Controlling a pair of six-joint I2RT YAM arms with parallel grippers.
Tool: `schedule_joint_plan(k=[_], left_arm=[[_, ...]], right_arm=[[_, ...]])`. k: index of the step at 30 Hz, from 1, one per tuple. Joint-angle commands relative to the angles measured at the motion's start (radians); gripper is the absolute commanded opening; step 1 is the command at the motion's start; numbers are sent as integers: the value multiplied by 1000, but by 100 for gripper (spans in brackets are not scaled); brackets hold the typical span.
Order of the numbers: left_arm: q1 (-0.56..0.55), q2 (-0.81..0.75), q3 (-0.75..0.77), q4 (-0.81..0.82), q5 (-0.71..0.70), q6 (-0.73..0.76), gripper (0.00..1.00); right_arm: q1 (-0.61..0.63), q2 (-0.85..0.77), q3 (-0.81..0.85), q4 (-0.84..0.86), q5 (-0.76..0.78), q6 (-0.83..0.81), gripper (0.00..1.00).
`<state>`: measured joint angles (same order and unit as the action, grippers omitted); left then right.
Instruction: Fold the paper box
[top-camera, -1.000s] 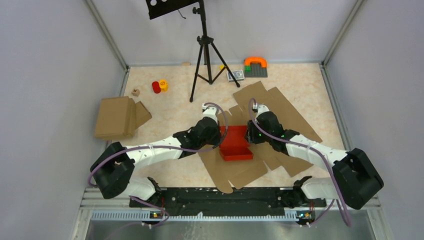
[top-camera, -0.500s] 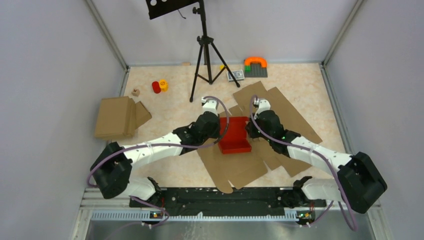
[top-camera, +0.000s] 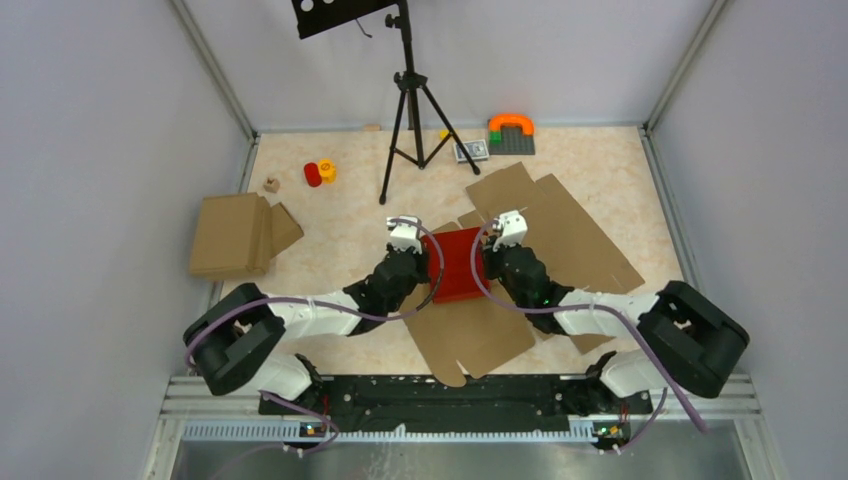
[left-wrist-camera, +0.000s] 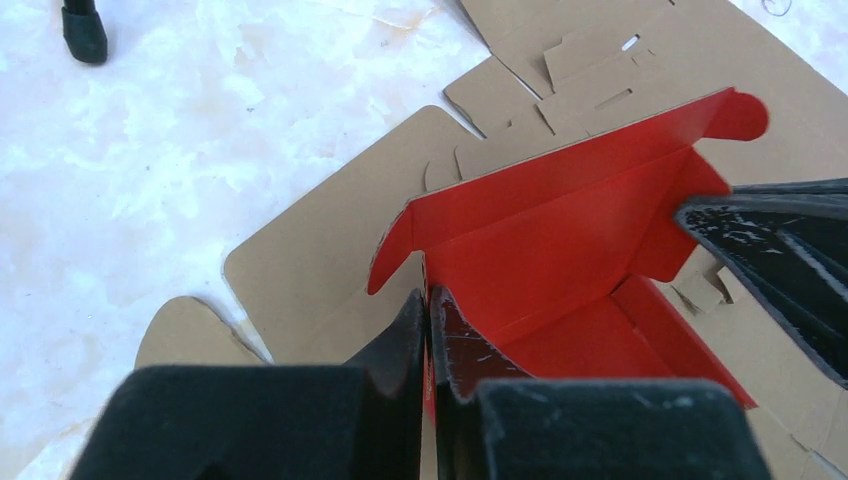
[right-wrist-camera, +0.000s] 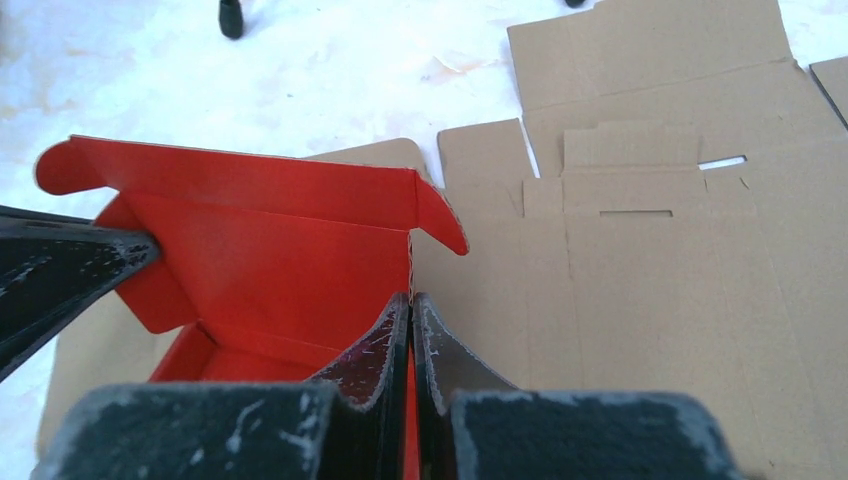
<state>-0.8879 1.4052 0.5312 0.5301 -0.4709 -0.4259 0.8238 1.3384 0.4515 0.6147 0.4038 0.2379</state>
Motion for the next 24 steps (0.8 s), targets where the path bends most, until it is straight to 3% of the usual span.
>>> schedule_joint_plan(k=[1,5,9,24], left_arm=[[-14,29,-17,266,64,9,4],[-15,41,31,144,57,-150,6],[-21,66,60,100,113,-200,7],[-66,96,81,34,86,-147,7]], right_arm=[[47,63,-9,241,35,-11,0],[86,82,-20,259,88,-16,0],[101,88,-48,281,104,-8,0],[118,17,-93,143,35,21,0]])
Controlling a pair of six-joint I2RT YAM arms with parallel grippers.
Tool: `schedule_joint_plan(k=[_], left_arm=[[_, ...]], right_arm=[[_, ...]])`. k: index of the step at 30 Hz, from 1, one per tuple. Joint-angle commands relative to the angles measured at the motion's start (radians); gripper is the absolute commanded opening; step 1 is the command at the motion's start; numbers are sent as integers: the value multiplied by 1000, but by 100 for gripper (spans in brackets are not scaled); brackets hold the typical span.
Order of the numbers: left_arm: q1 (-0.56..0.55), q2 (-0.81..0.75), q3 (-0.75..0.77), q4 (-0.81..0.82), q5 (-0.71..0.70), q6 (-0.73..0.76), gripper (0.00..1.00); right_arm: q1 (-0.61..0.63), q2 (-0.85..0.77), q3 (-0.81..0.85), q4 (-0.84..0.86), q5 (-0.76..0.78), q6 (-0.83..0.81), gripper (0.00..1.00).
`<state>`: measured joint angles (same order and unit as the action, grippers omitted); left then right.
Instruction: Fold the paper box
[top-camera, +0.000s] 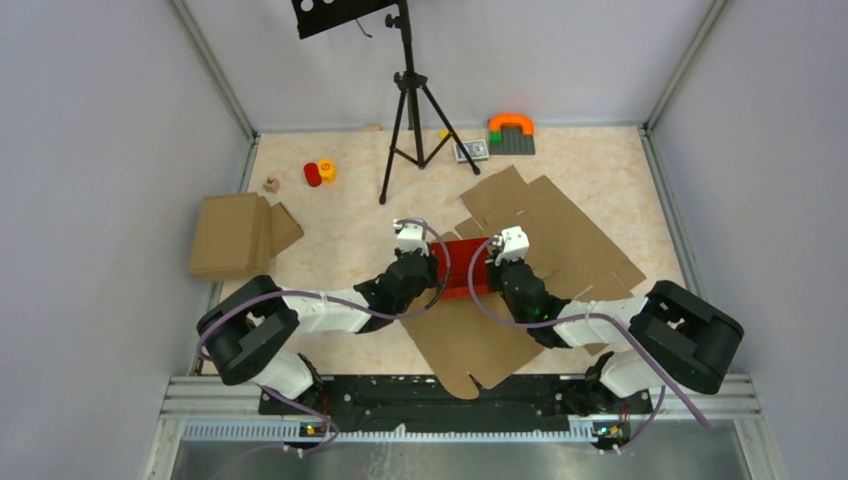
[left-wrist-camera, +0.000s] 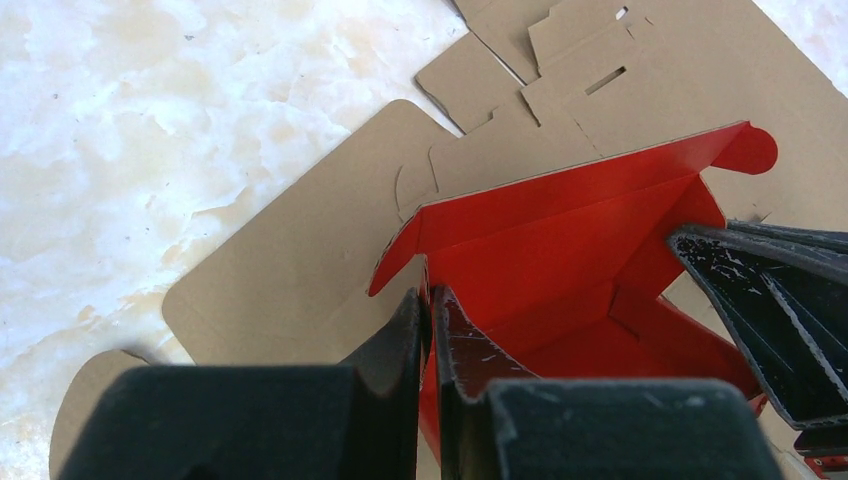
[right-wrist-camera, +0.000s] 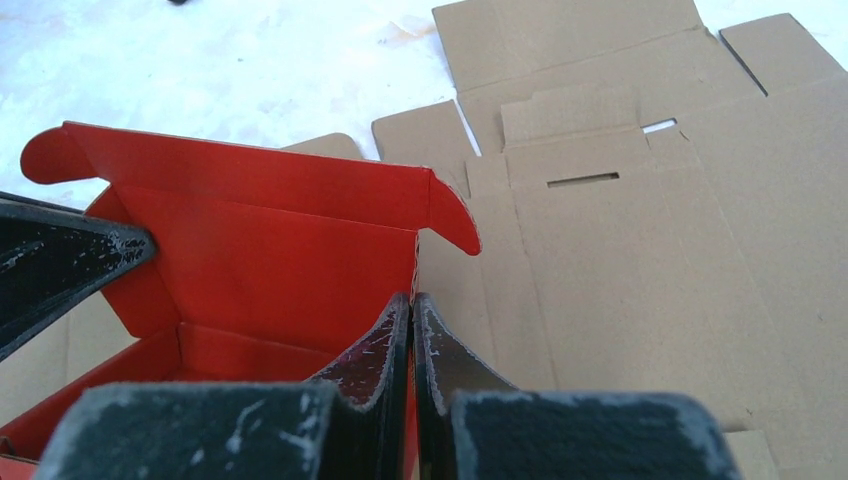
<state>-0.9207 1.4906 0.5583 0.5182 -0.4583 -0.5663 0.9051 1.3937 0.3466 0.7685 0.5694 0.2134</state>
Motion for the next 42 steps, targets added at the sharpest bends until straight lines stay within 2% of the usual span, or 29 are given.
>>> schedule_joint_plan(k=[1,7,14,22,27,30,32,36,40,42], left_arm=[[-37,11,60,35,72,-8,7],[-40,11,104,-63,35,-64,7],[-40,47,247,-275,32,-237,3],[-40,43,206,-251,68,-258,5],[-40,38,212,-310,35,-249,5],[-39,40,231,-330,32,-235,5],[-39,43,241,-345,28,-228,5],[-38,42,241,-346,23,-216,4],[-39,38,237,-340,26,-204,4],[-39,31,227,-322,33,-195,3]], right_arm=[[37,-52,14,-31,-134,49,0],[35,-127,62,-207,-137,86,0],[36,-142,51,-197,-147,98,0],[36,-125,58,-209,-145,120,0],[27,-137,105,-311,-190,128,1],[-10,-160,154,-397,-342,126,13],[-42,-180,181,-449,-450,138,25],[-110,-241,188,-520,-613,159,40],[-127,-292,205,-621,-667,130,58],[-130,-309,213,-670,-679,122,61]])
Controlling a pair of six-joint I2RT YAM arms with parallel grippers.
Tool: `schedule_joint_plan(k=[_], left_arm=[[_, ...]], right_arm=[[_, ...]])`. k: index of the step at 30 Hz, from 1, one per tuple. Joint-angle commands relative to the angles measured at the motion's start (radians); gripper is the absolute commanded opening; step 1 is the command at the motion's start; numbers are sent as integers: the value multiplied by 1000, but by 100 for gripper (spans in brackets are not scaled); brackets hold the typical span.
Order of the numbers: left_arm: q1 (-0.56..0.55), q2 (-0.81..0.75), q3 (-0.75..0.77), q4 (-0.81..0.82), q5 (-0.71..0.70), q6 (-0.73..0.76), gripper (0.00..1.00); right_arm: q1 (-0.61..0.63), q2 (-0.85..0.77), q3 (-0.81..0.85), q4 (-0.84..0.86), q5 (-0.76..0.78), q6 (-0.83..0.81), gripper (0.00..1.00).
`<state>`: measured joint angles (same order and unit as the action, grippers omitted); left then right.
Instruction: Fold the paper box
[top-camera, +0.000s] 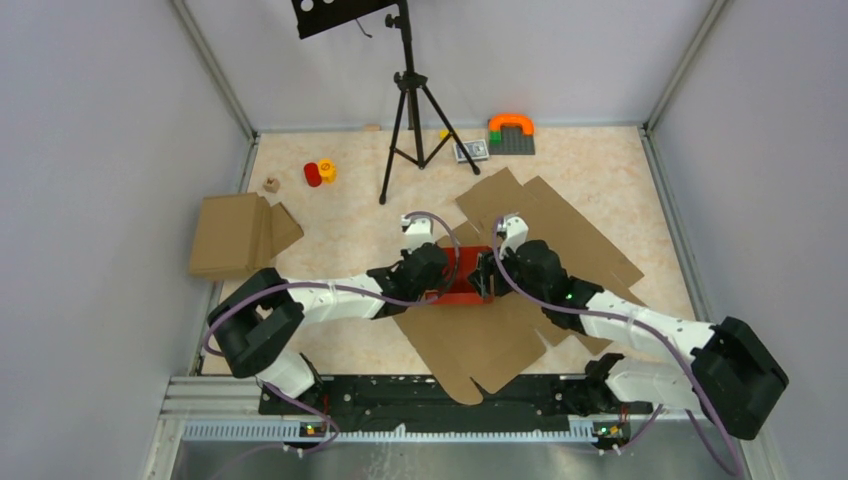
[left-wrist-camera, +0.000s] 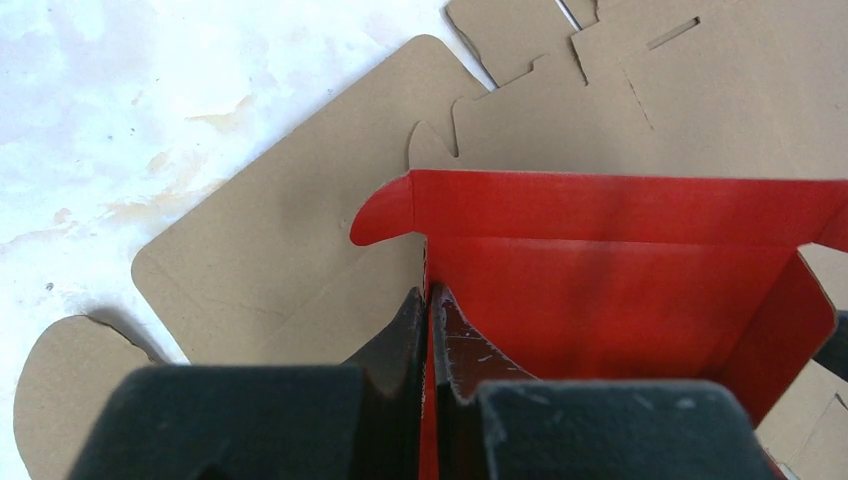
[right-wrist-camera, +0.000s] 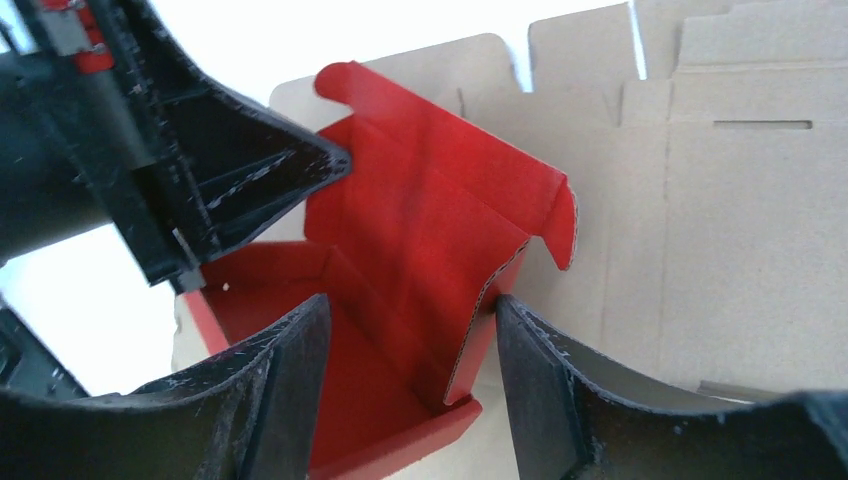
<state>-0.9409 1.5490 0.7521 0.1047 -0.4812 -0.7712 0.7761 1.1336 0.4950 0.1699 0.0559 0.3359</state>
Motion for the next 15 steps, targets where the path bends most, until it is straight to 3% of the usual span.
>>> schedule_joint_plan(k=[1,4,9,15], left_arm=[[-18,-34,24,108,60,17,3],[-19,-61,-9,178,81,59,1],[-18,-149,-78,303,101,187,0],[-17,-221,-157,414,192,417,0]], right_arm=[[-3,-58,65,-91,-166,1,61],[-16,-90,55,-135,-153,26,64],[-49,-153,65,-252,-63,69,80],[-57,-211,154,-421,-11,-63,87]])
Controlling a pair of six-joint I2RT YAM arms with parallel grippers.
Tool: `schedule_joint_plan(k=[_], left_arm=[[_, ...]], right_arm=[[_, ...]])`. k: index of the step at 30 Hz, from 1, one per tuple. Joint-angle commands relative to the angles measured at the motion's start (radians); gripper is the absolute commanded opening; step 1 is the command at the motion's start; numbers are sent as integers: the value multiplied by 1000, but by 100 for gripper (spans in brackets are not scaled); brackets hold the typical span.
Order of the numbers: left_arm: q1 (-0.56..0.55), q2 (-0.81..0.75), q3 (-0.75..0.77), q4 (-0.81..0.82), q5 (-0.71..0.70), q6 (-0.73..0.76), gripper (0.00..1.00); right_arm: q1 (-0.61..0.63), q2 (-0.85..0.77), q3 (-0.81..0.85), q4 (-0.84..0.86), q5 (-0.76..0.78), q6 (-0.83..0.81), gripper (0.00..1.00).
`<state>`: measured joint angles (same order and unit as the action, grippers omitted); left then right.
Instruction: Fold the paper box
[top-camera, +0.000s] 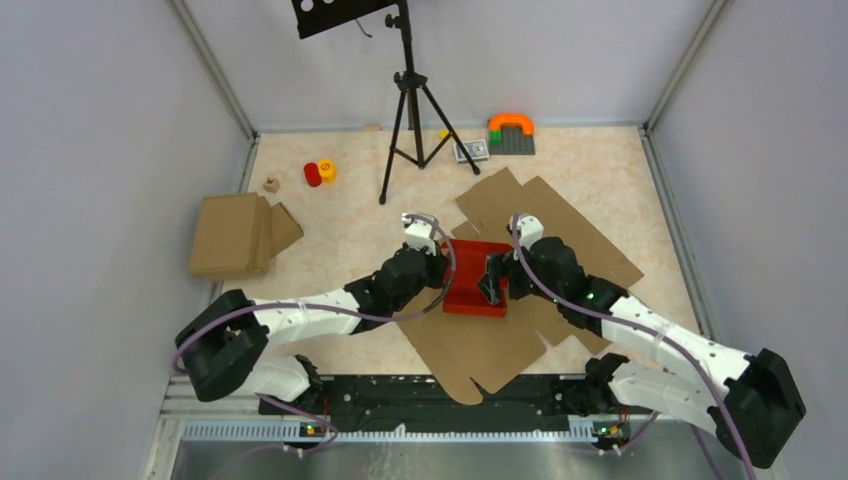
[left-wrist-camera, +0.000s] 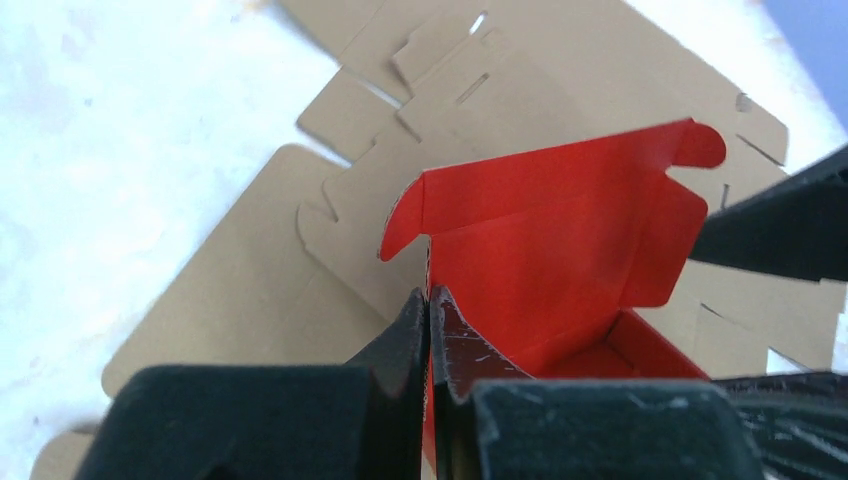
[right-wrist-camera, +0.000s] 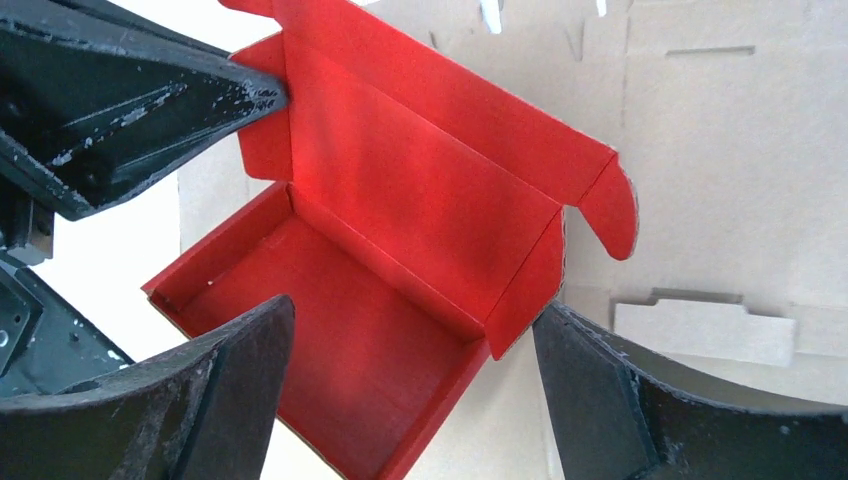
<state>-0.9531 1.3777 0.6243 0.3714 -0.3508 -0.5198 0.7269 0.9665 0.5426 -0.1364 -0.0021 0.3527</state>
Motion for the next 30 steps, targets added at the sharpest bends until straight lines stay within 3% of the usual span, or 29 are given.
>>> schedule_joint_plan(k=[1,10,13,17,23,30], left_arm=[[-5,-53,-35,149,64,188,0],[-6,-33,-93,231,49,257,0],[-6,-31,-99,243,76,308,0],[-6,-37,-120,273,133,392,0],[-6,-52,-158,317,140,403,0],[-6,-51,-178,337,171,441,0]], right_arm=[[-8,-44,124,-141,65,-99,87],[-9,67,349,-310,145,-233,89],[-9,112,406,-348,-3,-357,90],[-9,199,454,-331,-93,-488,88],[-9,269,479,-240,-207,-621,84],[-9,385,509,-192,-187,-701,84]])
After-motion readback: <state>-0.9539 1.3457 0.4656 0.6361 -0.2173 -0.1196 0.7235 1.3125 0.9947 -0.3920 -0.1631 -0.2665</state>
